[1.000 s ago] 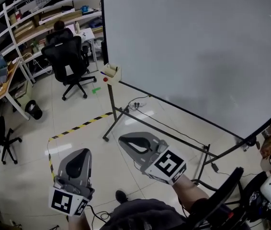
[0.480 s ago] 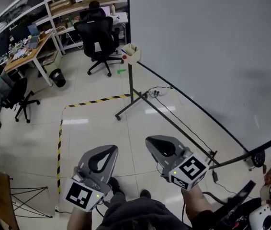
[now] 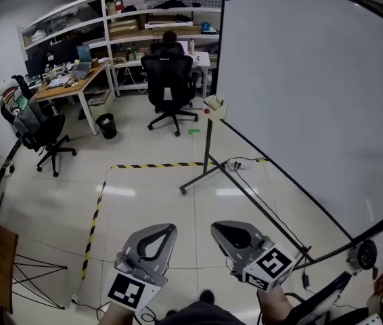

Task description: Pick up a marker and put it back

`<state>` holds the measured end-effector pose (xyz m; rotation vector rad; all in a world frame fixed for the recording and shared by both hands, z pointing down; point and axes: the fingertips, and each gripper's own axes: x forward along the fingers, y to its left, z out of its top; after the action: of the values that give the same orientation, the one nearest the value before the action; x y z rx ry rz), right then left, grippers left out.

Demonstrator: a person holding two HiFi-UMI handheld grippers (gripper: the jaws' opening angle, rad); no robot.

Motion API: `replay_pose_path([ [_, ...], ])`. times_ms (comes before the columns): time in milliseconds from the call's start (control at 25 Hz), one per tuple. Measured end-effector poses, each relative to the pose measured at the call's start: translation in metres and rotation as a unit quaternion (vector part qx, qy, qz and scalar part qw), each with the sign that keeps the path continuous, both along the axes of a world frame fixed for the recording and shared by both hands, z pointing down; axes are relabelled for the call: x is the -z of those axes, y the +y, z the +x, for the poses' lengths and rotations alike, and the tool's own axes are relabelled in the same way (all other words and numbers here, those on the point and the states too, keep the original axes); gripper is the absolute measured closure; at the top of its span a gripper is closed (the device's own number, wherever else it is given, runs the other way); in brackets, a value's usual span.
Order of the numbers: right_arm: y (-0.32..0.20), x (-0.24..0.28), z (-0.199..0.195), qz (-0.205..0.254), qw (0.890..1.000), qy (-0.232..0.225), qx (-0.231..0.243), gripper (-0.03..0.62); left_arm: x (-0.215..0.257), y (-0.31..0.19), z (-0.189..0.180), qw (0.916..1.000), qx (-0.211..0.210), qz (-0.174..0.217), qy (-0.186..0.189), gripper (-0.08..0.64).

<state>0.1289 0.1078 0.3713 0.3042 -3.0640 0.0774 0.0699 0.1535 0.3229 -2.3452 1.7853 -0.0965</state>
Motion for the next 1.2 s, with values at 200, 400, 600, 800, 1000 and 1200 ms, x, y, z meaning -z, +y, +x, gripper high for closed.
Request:
replay_pose_path([
  [200,0.059,0.004,-0.018,0.014,1.000,0.003,-0.017,0.591,-0.010,0.061,-0.020,0.9998,-0.021,-0.005,-0.002,0.558],
  [400,0.121,-0.011,-0.023,0.015,0.998,0.038,-0.038,0.591,-0.035,0.118,-0.031,0.9978,-0.043,-0.038,0.033,0.558],
  [600,0.155,-0.023,0.002,0.015,0.994,0.062,-0.085,0.592,-0.051,0.149,-0.015,0.9925,-0.081,-0.054,0.073,0.558],
  [800,0.150,-0.013,0.040,0.035,0.991,0.051,-0.122,0.592,-0.038,0.150,0.026,0.9902,-0.116,-0.042,0.066,0.557],
  [1000,0.147,0.001,0.091,0.046,0.989,0.033,-0.140,0.592,-0.031,0.156,0.087,0.9842,-0.159,-0.059,0.051,0.558],
  [1200,0.144,-0.008,0.166,0.033,0.984,0.027,-0.171,0.592,-0.042,0.155,0.161,0.9805,-0.182,-0.068,0.034,0.557],
])
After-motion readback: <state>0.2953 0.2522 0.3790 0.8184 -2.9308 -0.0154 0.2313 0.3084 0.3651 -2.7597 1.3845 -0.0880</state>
